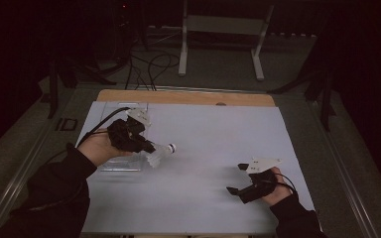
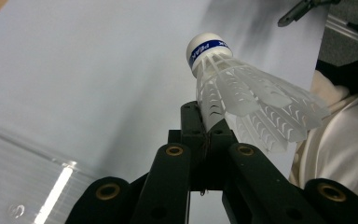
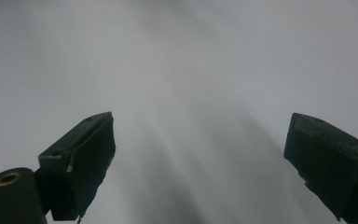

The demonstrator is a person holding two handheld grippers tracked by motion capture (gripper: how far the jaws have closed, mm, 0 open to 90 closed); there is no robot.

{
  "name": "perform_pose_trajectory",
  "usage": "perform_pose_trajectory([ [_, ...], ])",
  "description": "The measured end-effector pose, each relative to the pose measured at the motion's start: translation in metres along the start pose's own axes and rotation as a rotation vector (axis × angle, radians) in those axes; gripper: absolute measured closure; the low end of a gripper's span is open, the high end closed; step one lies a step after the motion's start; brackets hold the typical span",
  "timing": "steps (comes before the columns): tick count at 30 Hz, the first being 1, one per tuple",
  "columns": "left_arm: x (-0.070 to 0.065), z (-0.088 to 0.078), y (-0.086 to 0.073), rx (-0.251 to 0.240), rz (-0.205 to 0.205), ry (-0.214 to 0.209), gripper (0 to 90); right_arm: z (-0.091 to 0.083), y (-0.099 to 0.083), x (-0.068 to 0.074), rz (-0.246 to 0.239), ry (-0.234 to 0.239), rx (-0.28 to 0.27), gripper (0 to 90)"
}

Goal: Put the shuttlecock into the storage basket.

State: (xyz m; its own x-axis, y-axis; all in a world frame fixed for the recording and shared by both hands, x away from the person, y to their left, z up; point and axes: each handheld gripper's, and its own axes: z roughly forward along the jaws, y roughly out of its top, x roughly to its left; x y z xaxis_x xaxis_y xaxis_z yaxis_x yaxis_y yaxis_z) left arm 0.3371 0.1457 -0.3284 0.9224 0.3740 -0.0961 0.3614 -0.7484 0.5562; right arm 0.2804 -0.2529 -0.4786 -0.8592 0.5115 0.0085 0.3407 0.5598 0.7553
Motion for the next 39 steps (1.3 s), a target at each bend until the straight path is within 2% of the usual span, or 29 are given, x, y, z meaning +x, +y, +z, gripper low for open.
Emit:
perform_pose_trajectory([
  [4, 0.005, -0.013, 0.000, 0.000, -0.014, 0.026, 90.0, -0.002, -0.005, 0.000, 0.014, -0.013, -0.021, 8.6],
  [11, 0.013, -0.037, -0.003, -0.026, -0.045, 0.080, 90.0, -0.002, -0.013, -0.001, 0.024, -0.003, -0.020, 8.6],
  [13, 0.016, -0.042, -0.005, -0.025, -0.054, 0.091, 90.0, -0.003, -0.015, 0.000, 0.027, 0.006, -0.035, 8.6],
  [21, 0.030, -0.056, -0.020, -0.038, -0.114, 0.143, 90.0, -0.005, -0.022, -0.002, 0.036, -0.012, -0.057, 8.6],
  [24, 0.035, -0.062, -0.025, -0.051, -0.135, 0.171, 90.0, -0.006, -0.022, -0.002, 0.039, -0.009, -0.057, 8.6],
  [26, 0.039, -0.066, -0.029, -0.061, -0.165, 0.200, 90.0, -0.007, -0.022, -0.001, 0.037, -0.011, -0.059, 8.6],
  [31, 0.044, -0.069, -0.038, -0.084, -0.223, 0.244, 90.0, -0.010, -0.020, 0.001, 0.038, -0.021, -0.090, 8.6],
  [33, 0.043, -0.067, -0.040, -0.077, -0.226, 0.264, 90.0, -0.011, -0.019, 0.001, 0.035, -0.025, -0.098, 8.6],
  [38, 0.044, -0.060, -0.042, -0.094, -0.255, 0.319, 90.0, -0.011, -0.019, 0.001, 0.037, -0.027, -0.102, 8.6],
  [39, 0.044, -0.060, -0.042, -0.094, -0.255, 0.319, 90.0, -0.011, -0.019, 0.001, 0.037, -0.027, -0.102, 8.6],
])
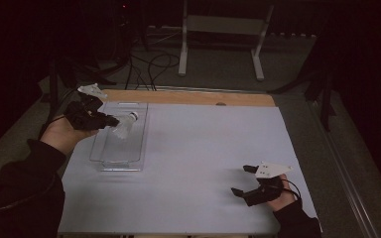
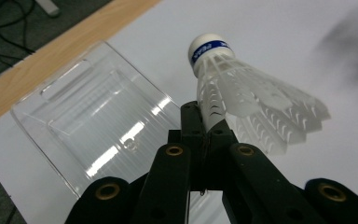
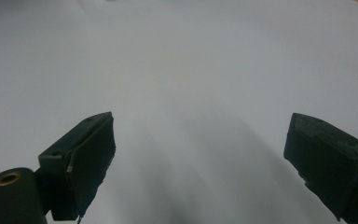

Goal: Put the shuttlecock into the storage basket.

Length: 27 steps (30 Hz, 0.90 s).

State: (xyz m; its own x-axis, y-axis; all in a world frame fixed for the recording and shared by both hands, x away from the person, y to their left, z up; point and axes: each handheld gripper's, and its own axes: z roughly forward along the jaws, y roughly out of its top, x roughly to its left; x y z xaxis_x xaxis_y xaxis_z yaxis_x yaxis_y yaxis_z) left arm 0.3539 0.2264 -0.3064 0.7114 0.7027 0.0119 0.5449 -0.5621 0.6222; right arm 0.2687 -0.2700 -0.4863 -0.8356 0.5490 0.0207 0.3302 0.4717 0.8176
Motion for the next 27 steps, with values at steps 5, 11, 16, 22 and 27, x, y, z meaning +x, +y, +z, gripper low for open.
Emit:
perform_pose_trajectory([
  [5, 0.001, 0.011, -0.003, -0.027, -0.041, 0.032, 90.0, 0.000, -0.001, 0.001, 0.005, 0.000, -0.001, 8.6],
  [11, 0.001, 0.025, -0.006, -0.033, -0.071, 0.050, 90.0, 0.001, -0.001, 0.001, 0.006, 0.006, 0.000, 8.6],
  [16, 0.002, 0.036, -0.009, -0.041, -0.096, 0.064, 90.0, 0.001, -0.002, 0.001, 0.011, 0.016, 0.000, 8.6],
  [22, 0.004, 0.051, -0.012, 0.000, -0.112, 0.067, 90.0, 0.002, -0.002, 0.001, 0.009, 0.018, 0.002, 8.6],
  [27, 0.007, 0.065, -0.015, 0.029, -0.129, 0.065, 90.0, 0.002, -0.003, 0.001, 0.007, 0.018, 0.007, 8.7],
])
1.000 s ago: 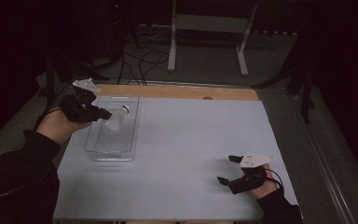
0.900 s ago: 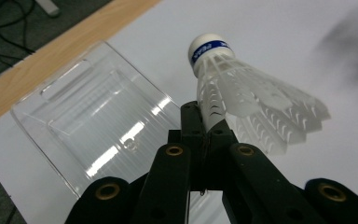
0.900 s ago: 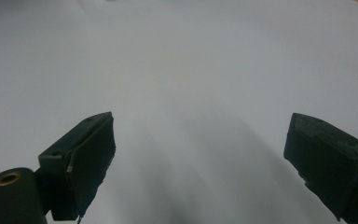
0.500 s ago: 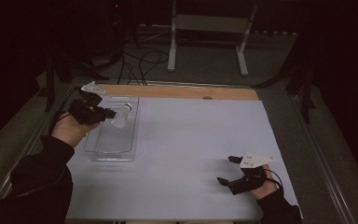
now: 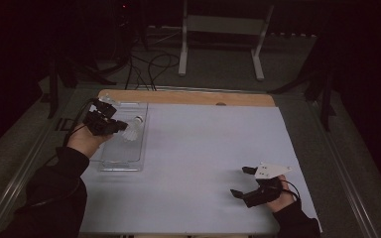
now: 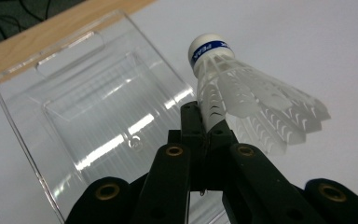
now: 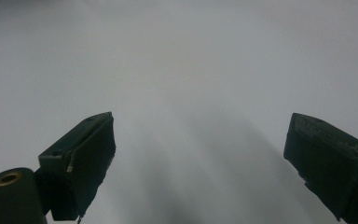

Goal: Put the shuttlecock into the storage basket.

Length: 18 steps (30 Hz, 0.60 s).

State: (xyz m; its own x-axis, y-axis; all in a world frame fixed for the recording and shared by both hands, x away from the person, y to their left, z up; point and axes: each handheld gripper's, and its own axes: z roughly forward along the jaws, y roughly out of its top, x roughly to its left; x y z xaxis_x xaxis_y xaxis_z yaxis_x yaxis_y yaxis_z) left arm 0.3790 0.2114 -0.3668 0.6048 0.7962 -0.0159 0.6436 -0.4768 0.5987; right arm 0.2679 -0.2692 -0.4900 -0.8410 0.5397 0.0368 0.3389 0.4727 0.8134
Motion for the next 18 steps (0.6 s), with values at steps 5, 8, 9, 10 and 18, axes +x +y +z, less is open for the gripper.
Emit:
perform_pose_trajectory([
  [5, 0.003, 0.010, -0.001, 0.032, 0.001, 0.006, 90.0, 0.000, 0.000, 0.000, -0.001, 0.002, 0.002, 8.7],
  [8, 0.005, 0.015, -0.002, 0.045, -0.008, 0.010, 90.0, 0.000, 0.000, 0.000, 0.000, 0.004, 0.002, 8.7],
  [9, 0.005, 0.015, -0.002, 0.045, -0.008, 0.010, 90.0, 0.000, 0.000, 0.000, 0.000, 0.004, 0.002, 8.7],
  [10, 0.006, 0.018, -0.002, 0.055, -0.011, 0.003, 90.0, 0.000, 0.000, 0.000, -0.001, 0.002, 0.004, 8.7],
  [18, 0.009, 0.030, -0.003, 0.096, -0.007, 0.008, 89.9, -0.001, 0.000, 0.000, 0.002, 0.005, 0.000, 8.7],
])
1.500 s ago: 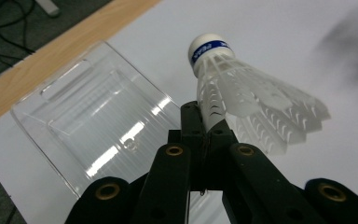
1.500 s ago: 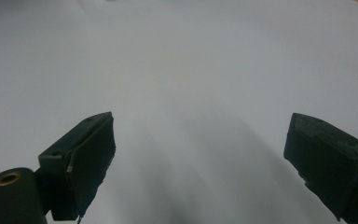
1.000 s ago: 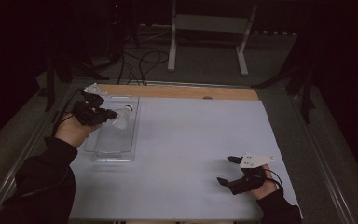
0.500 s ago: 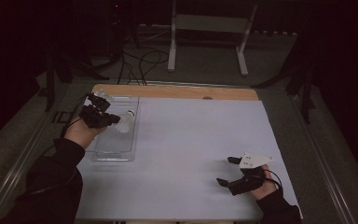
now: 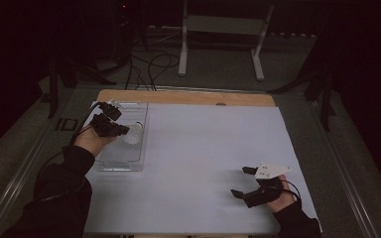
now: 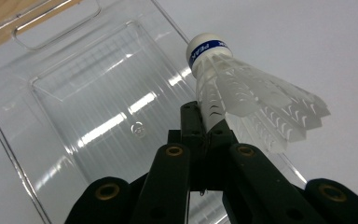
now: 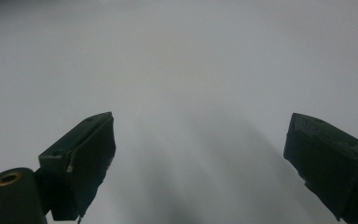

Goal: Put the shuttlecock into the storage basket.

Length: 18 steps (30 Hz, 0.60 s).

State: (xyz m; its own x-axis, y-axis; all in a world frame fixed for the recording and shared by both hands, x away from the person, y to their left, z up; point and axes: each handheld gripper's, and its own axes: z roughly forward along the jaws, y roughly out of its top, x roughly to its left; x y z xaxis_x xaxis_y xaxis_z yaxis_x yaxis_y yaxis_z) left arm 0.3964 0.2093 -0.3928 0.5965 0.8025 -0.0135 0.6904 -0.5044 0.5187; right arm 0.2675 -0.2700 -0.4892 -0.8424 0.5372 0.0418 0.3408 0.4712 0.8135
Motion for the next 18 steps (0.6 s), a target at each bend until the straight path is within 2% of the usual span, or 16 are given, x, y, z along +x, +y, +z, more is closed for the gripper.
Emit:
perform_pose_trajectory([
  [12, 0.006, 0.020, -0.006, 0.034, -0.025, -0.005, 89.9, 0.001, -0.001, 0.000, 0.001, 0.004, 0.008, 8.7],
  [14, 0.008, 0.023, -0.007, 0.034, -0.038, -0.022, 89.9, 0.000, -0.001, 0.000, 0.002, 0.005, 0.006, 8.7],
  [18, 0.008, 0.028, -0.009, 0.049, -0.036, -0.019, 89.9, 0.000, -0.001, -0.001, 0.005, 0.004, 0.005, 8.7],
])
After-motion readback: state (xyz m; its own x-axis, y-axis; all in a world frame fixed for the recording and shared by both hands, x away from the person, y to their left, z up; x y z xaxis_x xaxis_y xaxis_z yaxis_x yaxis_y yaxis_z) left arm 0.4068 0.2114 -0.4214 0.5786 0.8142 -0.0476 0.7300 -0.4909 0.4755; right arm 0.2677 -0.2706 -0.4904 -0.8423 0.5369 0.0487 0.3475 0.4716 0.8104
